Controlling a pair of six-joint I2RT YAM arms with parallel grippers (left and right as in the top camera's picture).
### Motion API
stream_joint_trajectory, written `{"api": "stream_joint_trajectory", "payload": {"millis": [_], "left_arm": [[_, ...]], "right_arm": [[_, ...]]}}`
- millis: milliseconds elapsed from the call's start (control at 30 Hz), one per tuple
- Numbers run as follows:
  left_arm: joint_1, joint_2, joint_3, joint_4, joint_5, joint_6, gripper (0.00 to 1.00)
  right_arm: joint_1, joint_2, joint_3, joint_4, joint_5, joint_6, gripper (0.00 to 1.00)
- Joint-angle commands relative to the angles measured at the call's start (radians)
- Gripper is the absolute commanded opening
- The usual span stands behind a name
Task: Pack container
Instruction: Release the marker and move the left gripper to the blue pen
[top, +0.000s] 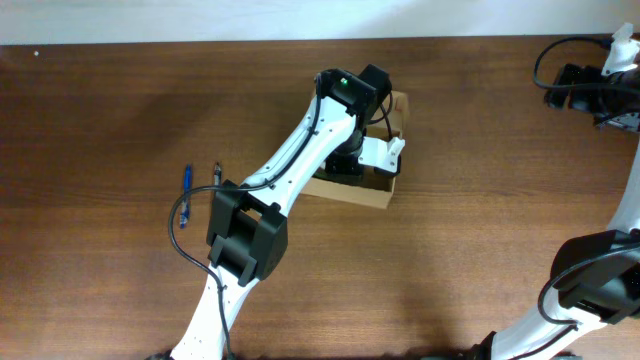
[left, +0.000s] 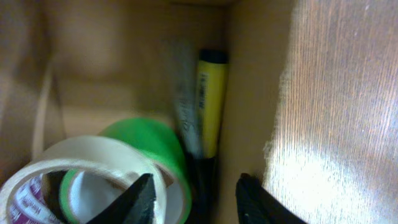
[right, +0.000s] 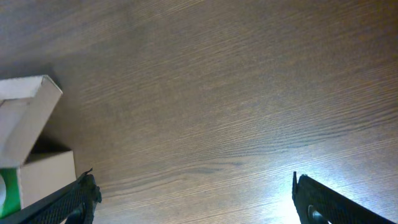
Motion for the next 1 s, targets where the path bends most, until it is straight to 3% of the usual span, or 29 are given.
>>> {"api": "stream_joint_trajectory", "payload": {"millis": [0,367,467,633,733,967], "left_arm": [[-0.005,-0.012,0.002,0.004,-0.053,-0.061,0.44],[0.094,-0.388,-0.041,0.167,-0.146,-0.461,0.51],[0.209,-0.545,-0.219,0.255,-0.216,-0.688,0.51],[0.417,-0.665,-0.516,0.294,-0.207,-0.986,0.50],[0.522,-0.664,-0.647,0.310,-0.169,-1.051,0.52],[0.646,-0.653,-0.913,0.447,-0.106,-1.051,0.54]], "right_arm": [[0.002,-0.001,-0.001,0.000,-0.008,0.008,0.99],[0.002,-0.001,-0.001,0.000,-0.009,0.008,0.99],[0.002,-0.001,-0.001,0.000,-0.008,0.008,0.99],[0.002,-0.001,-0.001,0.000,-0.009,0.008,0.99],[0.002,-0.001,-0.001,0.000,-0.008,0.008,0.99],[0.002,-0.001,-0.001,0.000,-0.009,0.008,0.99]]}}
